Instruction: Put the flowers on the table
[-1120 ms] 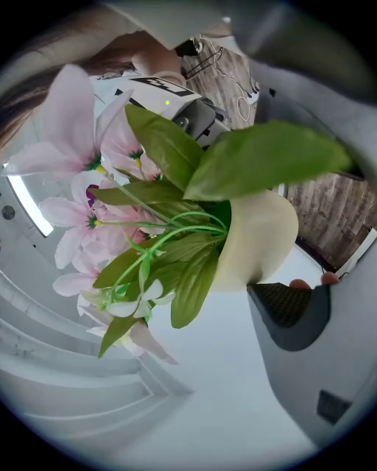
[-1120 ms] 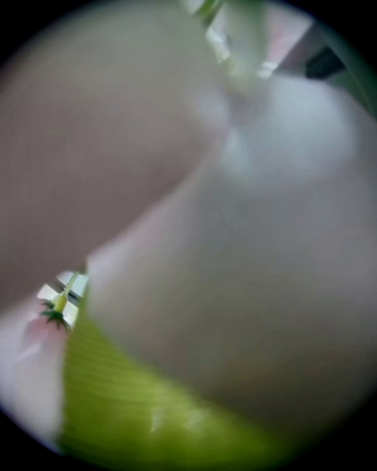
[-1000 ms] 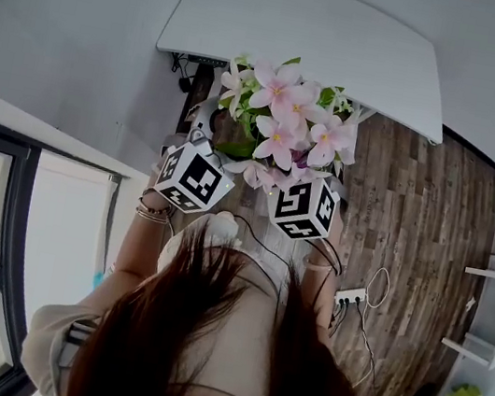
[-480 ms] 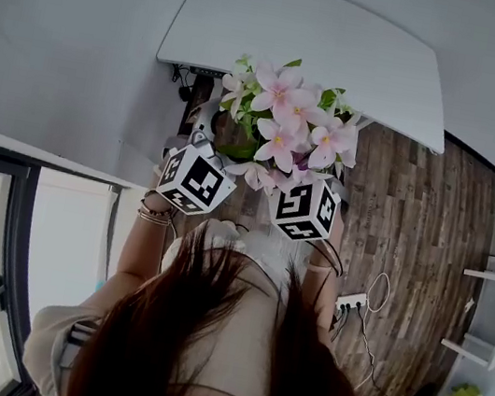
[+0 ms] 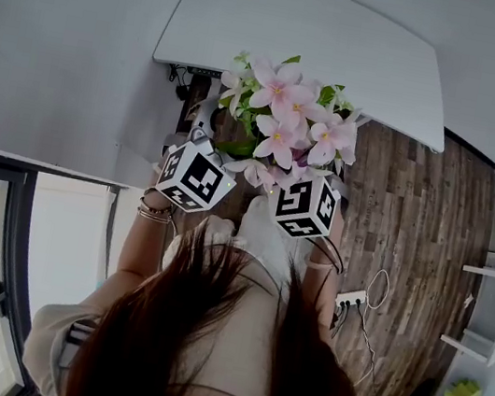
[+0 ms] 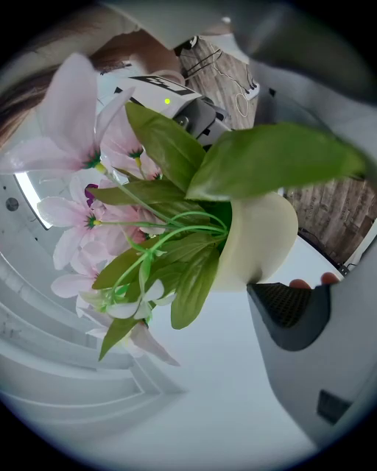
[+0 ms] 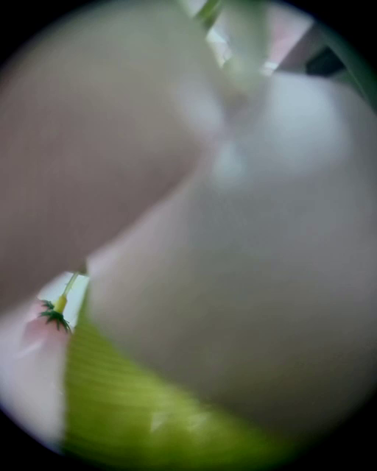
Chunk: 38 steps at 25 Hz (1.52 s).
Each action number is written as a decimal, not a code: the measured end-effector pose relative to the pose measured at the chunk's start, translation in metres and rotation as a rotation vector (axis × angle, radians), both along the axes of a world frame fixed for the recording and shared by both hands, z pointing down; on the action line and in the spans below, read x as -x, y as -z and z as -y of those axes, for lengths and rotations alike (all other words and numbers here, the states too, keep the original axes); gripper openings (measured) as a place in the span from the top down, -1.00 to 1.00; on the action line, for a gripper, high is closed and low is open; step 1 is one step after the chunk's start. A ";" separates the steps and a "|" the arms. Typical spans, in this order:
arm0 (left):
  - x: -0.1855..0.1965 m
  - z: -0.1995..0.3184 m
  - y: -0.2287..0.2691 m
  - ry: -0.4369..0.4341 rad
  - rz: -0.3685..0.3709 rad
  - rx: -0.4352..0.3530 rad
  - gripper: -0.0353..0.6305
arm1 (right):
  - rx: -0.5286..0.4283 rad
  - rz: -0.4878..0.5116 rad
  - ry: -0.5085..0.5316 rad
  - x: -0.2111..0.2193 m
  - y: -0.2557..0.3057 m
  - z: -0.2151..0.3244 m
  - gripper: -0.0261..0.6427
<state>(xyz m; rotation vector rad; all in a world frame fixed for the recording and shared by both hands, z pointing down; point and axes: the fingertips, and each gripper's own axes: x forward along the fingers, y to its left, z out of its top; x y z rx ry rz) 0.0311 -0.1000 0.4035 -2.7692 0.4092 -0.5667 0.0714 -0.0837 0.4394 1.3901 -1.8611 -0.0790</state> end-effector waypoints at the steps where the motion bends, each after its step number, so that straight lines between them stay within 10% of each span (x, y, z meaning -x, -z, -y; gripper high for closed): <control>1: 0.000 0.001 0.000 -0.001 0.000 -0.002 -0.39 | -0.001 0.001 0.000 0.000 -0.001 0.001 -0.19; 38: 0.008 0.000 0.014 0.081 0.013 -0.028 -0.39 | -0.024 0.000 0.073 0.007 0.013 0.004 -0.19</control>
